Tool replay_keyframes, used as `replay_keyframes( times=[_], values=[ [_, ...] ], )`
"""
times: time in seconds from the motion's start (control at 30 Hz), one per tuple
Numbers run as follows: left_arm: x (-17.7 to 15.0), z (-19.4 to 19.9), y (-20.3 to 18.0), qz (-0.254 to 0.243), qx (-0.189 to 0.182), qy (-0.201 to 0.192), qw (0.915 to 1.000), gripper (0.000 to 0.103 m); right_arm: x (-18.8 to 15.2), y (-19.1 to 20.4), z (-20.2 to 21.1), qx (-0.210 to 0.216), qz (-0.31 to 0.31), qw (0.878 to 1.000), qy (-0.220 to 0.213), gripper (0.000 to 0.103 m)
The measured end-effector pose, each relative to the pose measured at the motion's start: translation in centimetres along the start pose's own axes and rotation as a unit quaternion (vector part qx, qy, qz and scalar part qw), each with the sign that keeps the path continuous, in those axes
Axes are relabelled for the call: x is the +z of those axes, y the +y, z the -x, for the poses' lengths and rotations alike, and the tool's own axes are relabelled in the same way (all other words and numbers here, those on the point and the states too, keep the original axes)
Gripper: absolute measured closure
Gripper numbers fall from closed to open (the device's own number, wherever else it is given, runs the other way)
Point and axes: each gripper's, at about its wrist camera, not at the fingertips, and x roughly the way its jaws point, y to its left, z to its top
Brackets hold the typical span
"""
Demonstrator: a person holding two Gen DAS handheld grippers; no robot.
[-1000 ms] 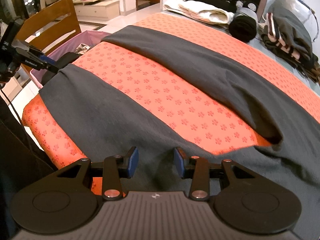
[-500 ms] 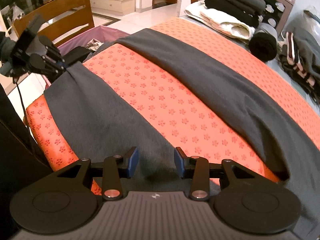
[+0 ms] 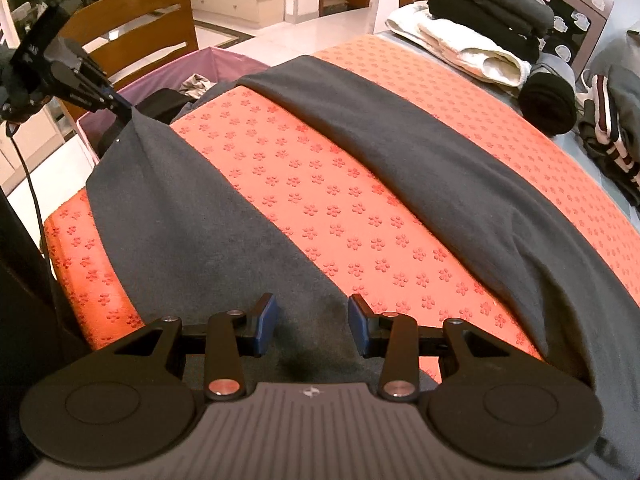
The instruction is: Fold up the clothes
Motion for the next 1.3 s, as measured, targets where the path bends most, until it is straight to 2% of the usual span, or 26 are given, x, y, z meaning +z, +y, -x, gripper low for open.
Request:
replay_keyframes(
  times=[0.1,0.2,0.3,0.47,0.57,0.73,0.93,1.1,1.3],
  values=[
    [-0.6,0.6,0.6,0.029,-0.005,-0.011,0.9995,0.092,0.0,-0.1,-0.1,-0.002,-0.006,1.000,-0.002,0.058],
    [-0.7,1.8,0.4,0.036,-0.035,-0.039,0.9980,0.091,0.4,-0.1,-0.5,0.004,-0.010,1.000,-0.008,0.058],
    [-0.3,2.5,-0.9,0.016,-0.065,-0.052,0.9964,0.090,1.7,0.3,-1.1,0.023,0.005,1.000,-0.020,0.058],
    [-0.1,3.1,-4.6,-0.029,-0.107,-0.042,0.9930,0.090,4.7,2.0,-2.4,0.069,0.058,0.995,-0.037,0.059],
    [-0.7,3.4,-6.3,-0.023,-0.116,-0.036,0.9923,0.089,6.5,3.3,-3.4,0.100,0.096,0.989,-0.041,0.059],
    [-1.9,3.3,-8.0,0.015,-0.123,-0.037,0.9915,0.088,9.4,5.8,-5.4,0.148,0.160,0.975,-0.037,0.059],
    [-2.6,3.2,-8.2,0.060,-0.111,-0.053,0.9905,0.087,12.6,7.8,-7.8,0.181,0.220,0.958,-0.022,0.060],
    [-3.1,3.4,-8.5,0.084,-0.097,-0.068,0.9894,0.084,14.3,8.2,-9.3,0.201,0.249,0.947,-0.003,0.068],
    [-3.3,3.4,-8.6,0.111,-0.086,-0.074,0.9874,0.084,15.0,9.6,-10.3,0.225,0.296,0.928,0.020,0.071]
  ],
)
